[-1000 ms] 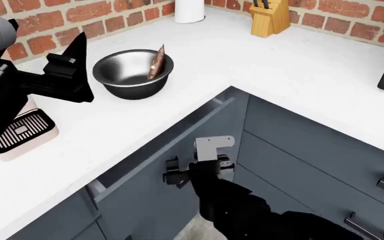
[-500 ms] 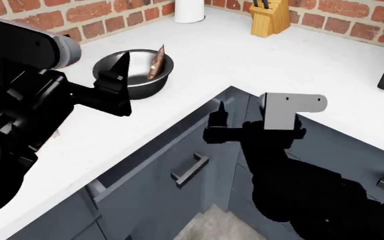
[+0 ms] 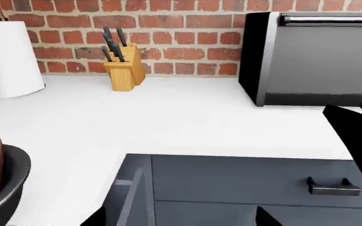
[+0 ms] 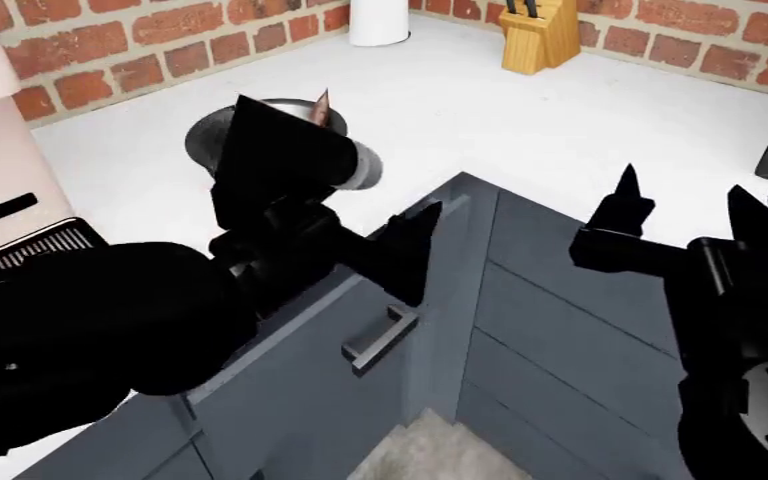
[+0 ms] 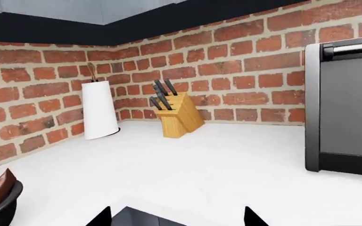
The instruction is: Place the bar in the bowl and close the drawer.
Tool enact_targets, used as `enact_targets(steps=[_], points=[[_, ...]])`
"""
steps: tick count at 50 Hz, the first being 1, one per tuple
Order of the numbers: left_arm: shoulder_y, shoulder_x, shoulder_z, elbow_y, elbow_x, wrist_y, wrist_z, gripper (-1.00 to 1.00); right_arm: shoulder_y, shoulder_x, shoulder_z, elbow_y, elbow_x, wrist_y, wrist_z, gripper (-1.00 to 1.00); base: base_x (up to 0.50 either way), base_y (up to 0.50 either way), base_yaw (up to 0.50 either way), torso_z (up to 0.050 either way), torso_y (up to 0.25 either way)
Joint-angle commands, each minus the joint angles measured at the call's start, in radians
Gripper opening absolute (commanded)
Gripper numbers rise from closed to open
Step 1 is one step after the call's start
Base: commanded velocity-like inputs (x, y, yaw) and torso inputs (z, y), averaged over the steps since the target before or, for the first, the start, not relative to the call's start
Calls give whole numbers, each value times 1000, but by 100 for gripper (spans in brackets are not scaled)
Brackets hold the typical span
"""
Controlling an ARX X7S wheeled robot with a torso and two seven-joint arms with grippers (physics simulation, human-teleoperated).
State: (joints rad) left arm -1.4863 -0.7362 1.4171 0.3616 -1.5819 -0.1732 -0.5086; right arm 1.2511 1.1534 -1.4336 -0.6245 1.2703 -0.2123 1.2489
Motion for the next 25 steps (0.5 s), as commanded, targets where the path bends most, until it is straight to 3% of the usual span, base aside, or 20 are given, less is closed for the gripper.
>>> enact_targets(steps=[1,7,25], points=[[93,183,0,-163,17,51,194,100,-35,91,40,-83,-33,-47,6,100,0,0,0,0,0],[127,232,31,-245,-4,26,272,100,-58,98,37,-73,-42,-75,2,100,0,0,0,0,0],[233,294,114,-287,43,10,321,100,-88,102,35,-59,-52,-105,0,100,0,0,0,0,0]])
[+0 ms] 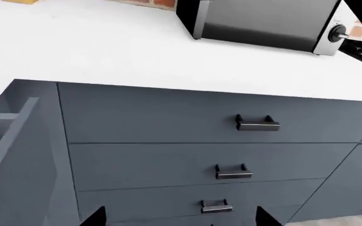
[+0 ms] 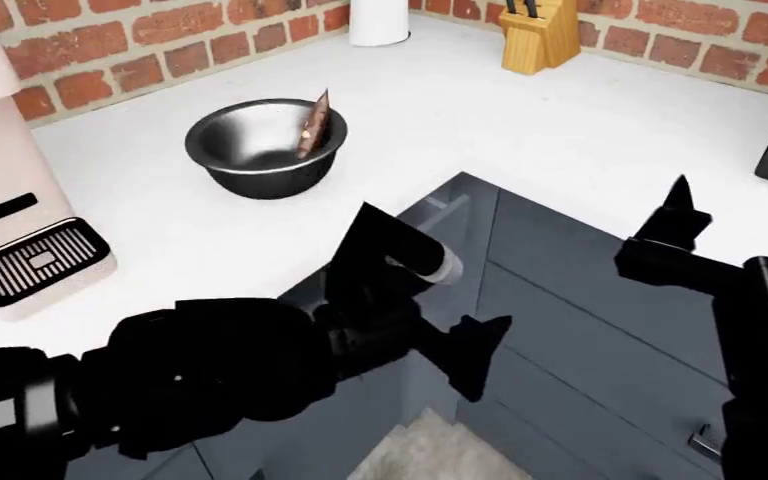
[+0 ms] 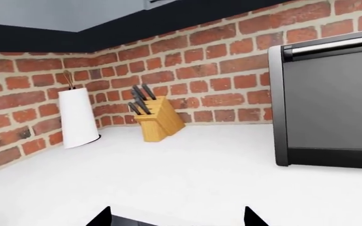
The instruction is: Place the bar in the bowl and close the drawer.
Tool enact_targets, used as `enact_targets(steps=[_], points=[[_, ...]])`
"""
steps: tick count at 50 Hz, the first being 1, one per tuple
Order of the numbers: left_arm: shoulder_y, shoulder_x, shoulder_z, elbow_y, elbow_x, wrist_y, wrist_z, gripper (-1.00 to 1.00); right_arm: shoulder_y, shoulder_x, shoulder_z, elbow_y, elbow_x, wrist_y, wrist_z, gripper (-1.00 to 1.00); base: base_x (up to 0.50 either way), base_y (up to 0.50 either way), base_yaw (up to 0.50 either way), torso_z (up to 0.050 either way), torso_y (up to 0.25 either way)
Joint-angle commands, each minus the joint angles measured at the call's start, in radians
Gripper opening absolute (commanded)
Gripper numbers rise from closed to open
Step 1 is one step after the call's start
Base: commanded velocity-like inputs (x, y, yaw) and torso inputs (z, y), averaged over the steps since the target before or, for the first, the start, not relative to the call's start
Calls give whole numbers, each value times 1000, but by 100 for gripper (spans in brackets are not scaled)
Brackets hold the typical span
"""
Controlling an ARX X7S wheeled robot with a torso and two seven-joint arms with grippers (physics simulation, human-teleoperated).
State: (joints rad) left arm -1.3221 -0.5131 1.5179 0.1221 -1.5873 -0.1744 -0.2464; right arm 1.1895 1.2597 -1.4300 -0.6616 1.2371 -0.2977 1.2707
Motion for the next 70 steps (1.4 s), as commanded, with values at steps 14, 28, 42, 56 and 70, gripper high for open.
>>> enact_targets(steps=[14,28,42,56,70], points=[[157,80,64,-91,85,20,87,100,-47,-16,28,-10,-28,-30,-23,100,0,0,0,0,0],[179,199,92,-310,119,10,166,100,-58,-18,28,-10,-35,-35,-21,100,0,0,0,0,0],[197,407,122,-683,157,-6,300,100,-76,-4,28,-17,-49,-49,-19,100,0,0,0,0,0],[250,513,47,-947,247,-46,392,100,-102,6,24,-24,-67,-71,-16,100,0,0,0,0,0],[274,513,32,-1088,269,-28,411,100,-117,12,24,-30,-77,-83,-13,100,0,0,0,0,0]])
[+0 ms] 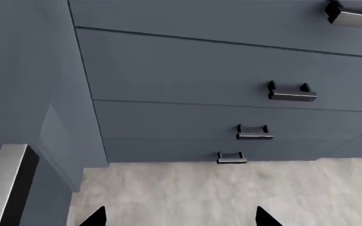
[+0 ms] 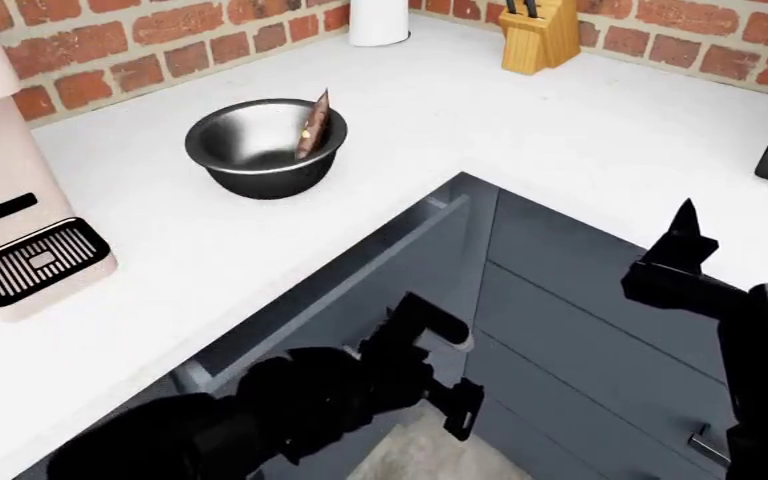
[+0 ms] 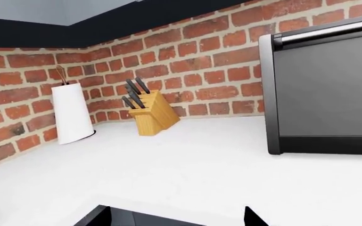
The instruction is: Place the bar in the bowl and close the drawer.
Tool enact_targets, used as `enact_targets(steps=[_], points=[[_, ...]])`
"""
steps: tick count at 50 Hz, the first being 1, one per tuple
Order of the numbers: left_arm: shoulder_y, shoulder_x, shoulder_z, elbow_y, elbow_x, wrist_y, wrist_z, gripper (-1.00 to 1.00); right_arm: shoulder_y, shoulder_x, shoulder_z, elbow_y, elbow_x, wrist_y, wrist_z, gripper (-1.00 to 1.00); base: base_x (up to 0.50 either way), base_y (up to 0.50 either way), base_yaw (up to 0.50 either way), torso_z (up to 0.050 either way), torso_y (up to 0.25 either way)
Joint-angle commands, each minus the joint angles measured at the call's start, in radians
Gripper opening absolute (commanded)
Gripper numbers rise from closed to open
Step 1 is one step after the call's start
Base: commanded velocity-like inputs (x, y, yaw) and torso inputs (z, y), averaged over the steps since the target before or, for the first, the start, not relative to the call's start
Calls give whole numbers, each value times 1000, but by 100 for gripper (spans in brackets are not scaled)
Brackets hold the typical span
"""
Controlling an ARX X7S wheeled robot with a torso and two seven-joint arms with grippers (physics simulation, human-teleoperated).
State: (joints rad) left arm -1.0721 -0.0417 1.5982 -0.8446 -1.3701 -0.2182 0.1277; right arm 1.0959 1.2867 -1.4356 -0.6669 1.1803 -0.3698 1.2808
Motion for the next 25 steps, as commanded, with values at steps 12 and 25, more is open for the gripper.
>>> enact_targets(steps=[12,25], points=[[30,42,-52,-216,18,35,29,100,-56,1,23,-29,-40,-45,-21,100,0,0,0,0,0],[25,42,-54,-344,-70,73,-7,100,-64,-8,25,-25,-46,-50,-26,100,0,0,0,0,0]])
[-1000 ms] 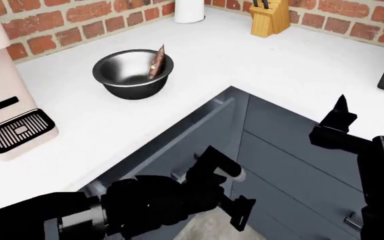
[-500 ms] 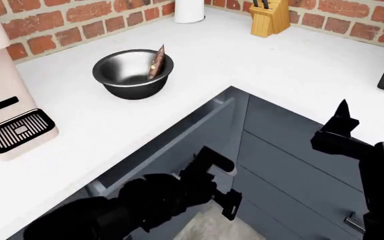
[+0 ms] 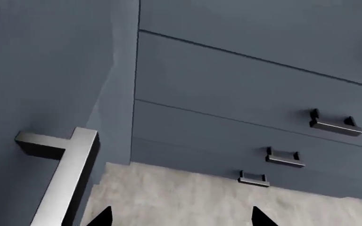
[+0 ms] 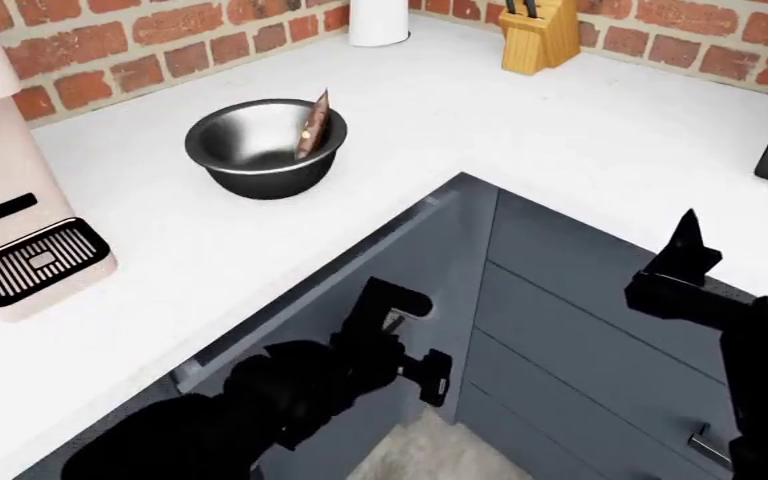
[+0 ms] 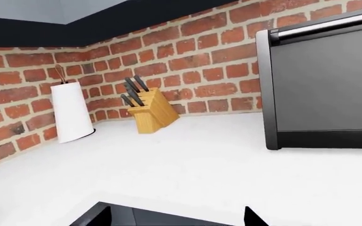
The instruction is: Place the bar in the bowl and close the drawer.
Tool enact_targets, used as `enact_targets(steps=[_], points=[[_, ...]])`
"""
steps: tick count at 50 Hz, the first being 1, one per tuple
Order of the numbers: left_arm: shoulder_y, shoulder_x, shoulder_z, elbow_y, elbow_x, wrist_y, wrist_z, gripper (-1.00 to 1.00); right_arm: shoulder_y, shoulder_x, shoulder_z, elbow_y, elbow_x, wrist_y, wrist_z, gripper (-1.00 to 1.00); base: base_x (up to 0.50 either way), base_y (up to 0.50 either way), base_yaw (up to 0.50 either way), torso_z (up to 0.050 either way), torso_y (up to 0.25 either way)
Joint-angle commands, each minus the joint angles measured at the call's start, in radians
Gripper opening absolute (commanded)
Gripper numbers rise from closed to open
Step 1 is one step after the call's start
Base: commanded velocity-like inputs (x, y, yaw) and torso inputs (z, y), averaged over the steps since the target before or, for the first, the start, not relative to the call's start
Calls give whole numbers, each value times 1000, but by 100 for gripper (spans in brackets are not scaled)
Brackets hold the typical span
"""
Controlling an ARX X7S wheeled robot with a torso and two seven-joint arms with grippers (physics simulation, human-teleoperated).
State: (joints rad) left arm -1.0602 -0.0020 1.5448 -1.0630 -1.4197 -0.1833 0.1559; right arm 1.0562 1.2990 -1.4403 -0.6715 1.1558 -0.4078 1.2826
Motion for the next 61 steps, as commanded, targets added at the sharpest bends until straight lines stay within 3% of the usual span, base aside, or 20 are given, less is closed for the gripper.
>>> enact_targets(steps=[1,16,21,24,28,31,36,42,61], points=[[13,2,0,-132,-26,40,-37,100,-27,-19,29,-22,-24,-14,-27,100,0,0,0,0,0],[27,2,-6,-244,-80,68,-114,100,-33,-10,34,-35,-36,-17,-18,100,0,0,0,0,0],[36,2,-68,-246,-38,62,-153,100,-32,-8,36,-40,-37,-14,-17,100,0,0,0,0,0],[48,1,-227,-246,108,32,-175,100,-33,-6,37,-43,-39,-14,-16,100,0,0,0,0,0],[72,2,-636,-246,492,-38,-170,100,-34,-2,39,-49,-43,-13,-13,100,0,0,0,0,0],[81,2,-840,-246,681,-59,-178,100,-34,0,40,-54,-45,-12,-12,100,0,0,0,0,0],[92,2,-1093,-246,901,-67,-227,100,-35,-4,41,-55,-48,-9,-11,100,0,0,0,0,0],[97,2,-1302,-246,1096,-69,-295,100,-33,-6,43,-61,-49,-1,-10,100,0,0,7,0,0],[97,2,-1302,-246,1096,-69,-295,100,-29,-12,52,-69,-44,11,-12,100,7,2,14,0,0]])
